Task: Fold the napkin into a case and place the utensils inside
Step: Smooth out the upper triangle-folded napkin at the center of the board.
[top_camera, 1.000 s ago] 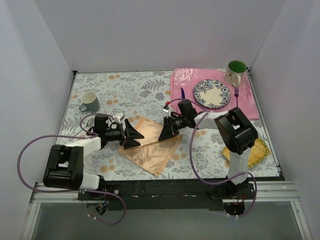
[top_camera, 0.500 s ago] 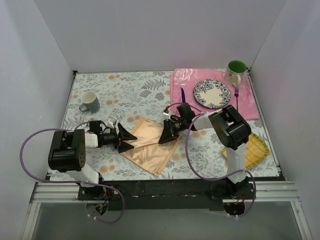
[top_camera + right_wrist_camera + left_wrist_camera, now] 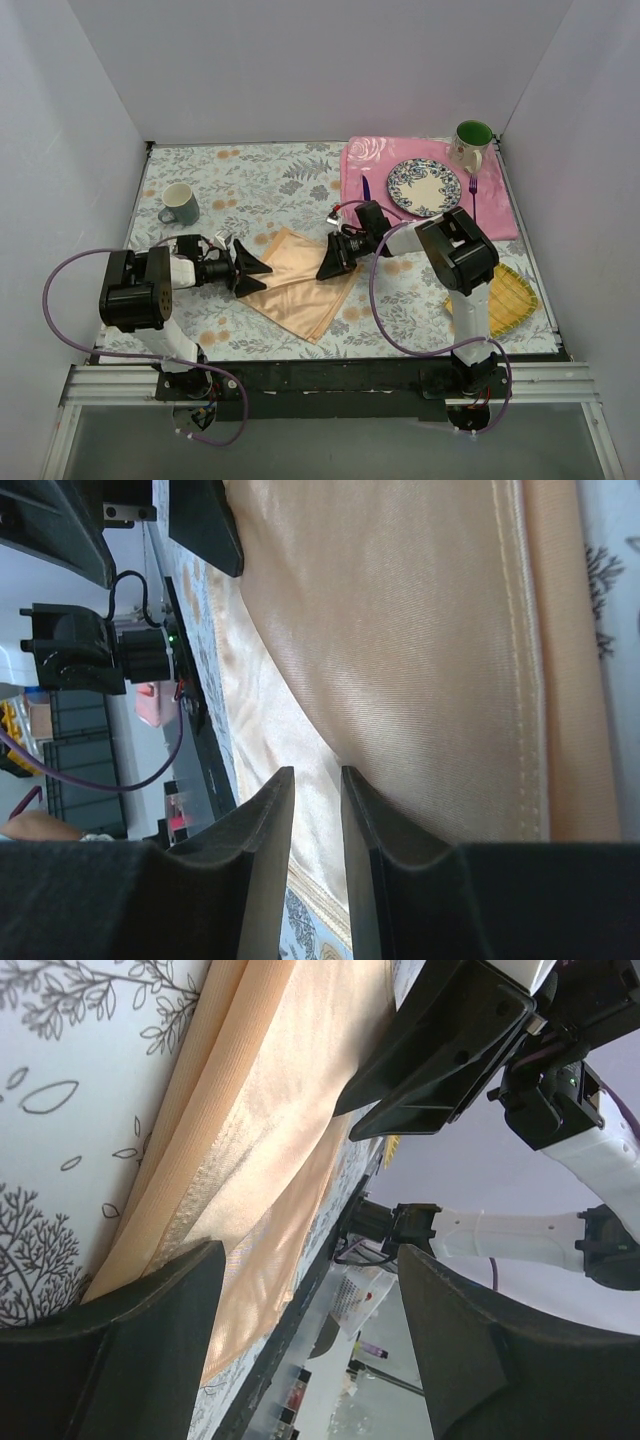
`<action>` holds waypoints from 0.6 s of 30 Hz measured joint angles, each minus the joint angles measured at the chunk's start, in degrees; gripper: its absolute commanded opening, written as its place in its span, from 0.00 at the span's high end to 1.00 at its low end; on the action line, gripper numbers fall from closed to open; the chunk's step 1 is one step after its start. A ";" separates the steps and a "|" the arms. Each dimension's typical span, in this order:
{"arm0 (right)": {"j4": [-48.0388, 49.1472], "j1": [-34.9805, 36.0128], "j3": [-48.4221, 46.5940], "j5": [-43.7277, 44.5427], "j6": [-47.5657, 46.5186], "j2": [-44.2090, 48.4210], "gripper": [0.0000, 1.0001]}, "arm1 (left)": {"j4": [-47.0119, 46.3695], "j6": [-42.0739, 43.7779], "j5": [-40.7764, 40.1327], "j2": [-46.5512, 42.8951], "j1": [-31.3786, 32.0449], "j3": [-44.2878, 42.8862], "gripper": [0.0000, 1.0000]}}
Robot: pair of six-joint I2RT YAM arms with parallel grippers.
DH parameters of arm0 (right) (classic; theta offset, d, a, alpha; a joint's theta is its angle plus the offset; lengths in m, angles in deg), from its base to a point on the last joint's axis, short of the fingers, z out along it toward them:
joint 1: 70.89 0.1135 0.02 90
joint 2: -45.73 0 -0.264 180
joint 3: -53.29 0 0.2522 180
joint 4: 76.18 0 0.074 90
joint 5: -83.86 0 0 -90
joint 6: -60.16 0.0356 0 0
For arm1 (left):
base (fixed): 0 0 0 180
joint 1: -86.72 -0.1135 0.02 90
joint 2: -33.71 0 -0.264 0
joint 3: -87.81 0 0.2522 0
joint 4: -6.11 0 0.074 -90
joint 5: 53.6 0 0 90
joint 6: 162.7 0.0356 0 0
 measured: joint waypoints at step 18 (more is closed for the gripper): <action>20.28 6.12 0.17 1.90 17.59 10.56 0.01 | -1.79 0.07 -1.03 -22.60 0.94 3.21 0.02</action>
